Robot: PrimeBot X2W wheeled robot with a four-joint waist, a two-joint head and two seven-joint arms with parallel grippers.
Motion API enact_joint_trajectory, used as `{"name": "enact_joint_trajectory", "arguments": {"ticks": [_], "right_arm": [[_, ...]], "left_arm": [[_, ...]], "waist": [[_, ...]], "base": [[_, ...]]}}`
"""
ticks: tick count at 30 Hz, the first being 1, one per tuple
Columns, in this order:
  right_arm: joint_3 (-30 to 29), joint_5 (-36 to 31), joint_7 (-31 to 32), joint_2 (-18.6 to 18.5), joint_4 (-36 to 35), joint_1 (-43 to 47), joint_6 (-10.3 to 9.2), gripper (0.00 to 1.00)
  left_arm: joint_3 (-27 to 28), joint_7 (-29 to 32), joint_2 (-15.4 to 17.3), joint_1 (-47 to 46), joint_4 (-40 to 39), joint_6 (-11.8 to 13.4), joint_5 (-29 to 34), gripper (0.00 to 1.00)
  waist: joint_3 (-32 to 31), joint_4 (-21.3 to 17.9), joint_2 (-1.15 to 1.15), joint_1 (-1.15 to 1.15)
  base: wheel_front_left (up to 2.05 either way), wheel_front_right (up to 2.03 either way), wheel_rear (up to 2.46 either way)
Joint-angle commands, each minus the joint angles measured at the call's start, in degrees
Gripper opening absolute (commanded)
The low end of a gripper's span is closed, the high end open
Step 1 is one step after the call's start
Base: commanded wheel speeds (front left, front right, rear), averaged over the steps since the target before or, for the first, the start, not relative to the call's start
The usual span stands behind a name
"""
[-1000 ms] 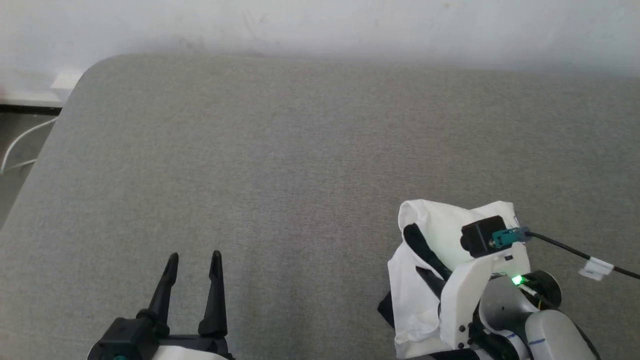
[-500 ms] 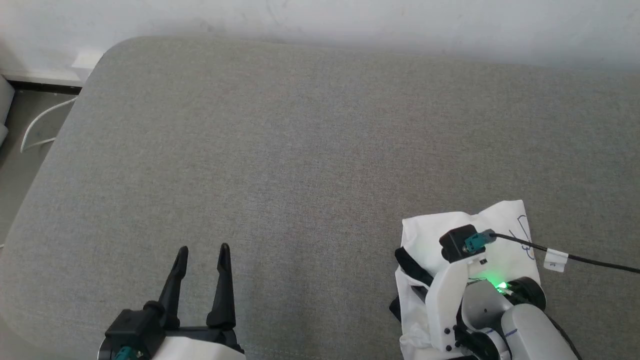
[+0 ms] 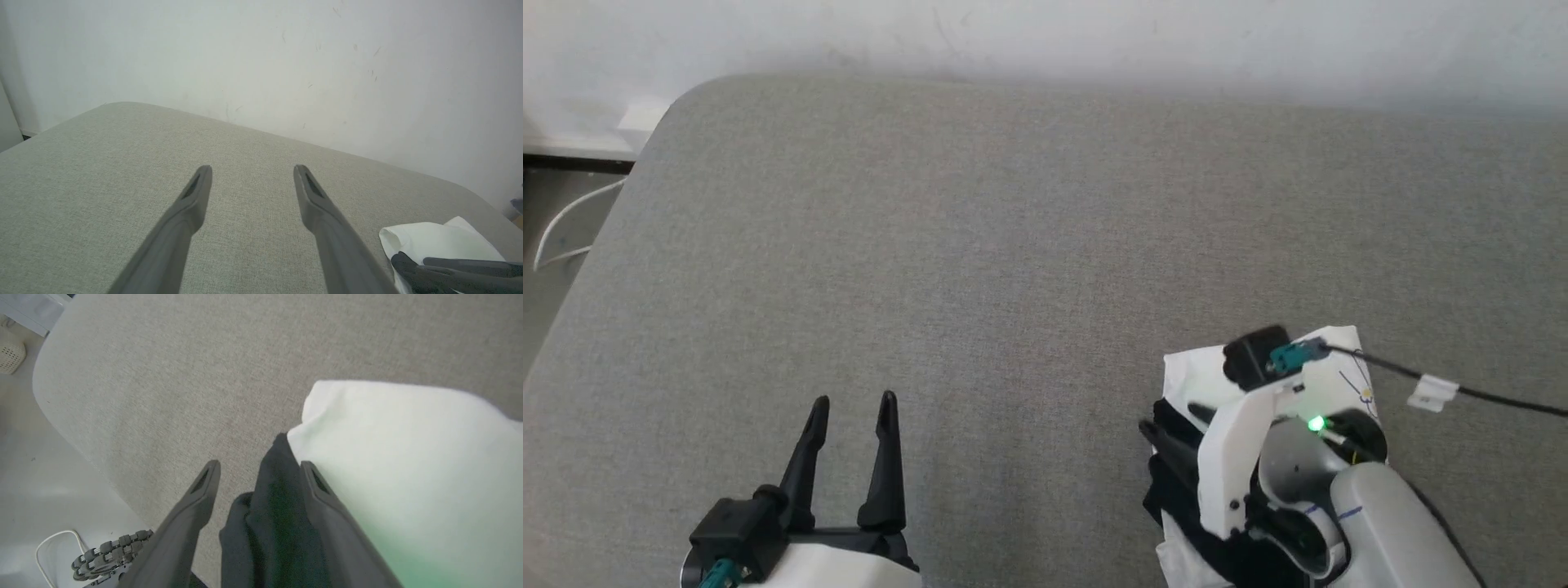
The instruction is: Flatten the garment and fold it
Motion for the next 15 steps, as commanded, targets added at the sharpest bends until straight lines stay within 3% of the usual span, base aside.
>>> {"name": "enact_joint_trajectory", "arguments": {"ticks": [1,4,10,15], "right_arm": [[-0.2,0.7,0.1,0.0,-1.3,-0.7,-0.04,1.00],[-2.3,2.1,1.3,-0.7,-7.6,0.1,-0.04,1.00],[-12.1,1.4,2.4,-2.1,-19.4,5.2,-0.04,1.00],[-19.8,0.5,4.4,-1.7,-24.4,12.3,-0.04,1.00]], "left_arm": [[0.1,0.1,0.4,0.7,-0.3,0.3,-0.4,1.00],[0.4,0.2,0.7,1.4,-0.7,0.7,-0.4,1.00],[0.6,0.3,1.3,2.9,-1.5,1.5,0.0,1.00],[0.8,0.6,1.9,3.9,-2.4,2.2,0.4,1.00]], "waist": [[-0.6,-0.8,0.00,0.00],[-1.3,-1.9,0.00,0.00],[-2.5,-3.9,0.00,0.00],[-2.8,-5.3,0.00,0.00]], "base": [[0.00,0.00,0.00],[0.00,0.00,0.00],[0.00,0.00,0.00],[0.00,0.00,0.00]]}}
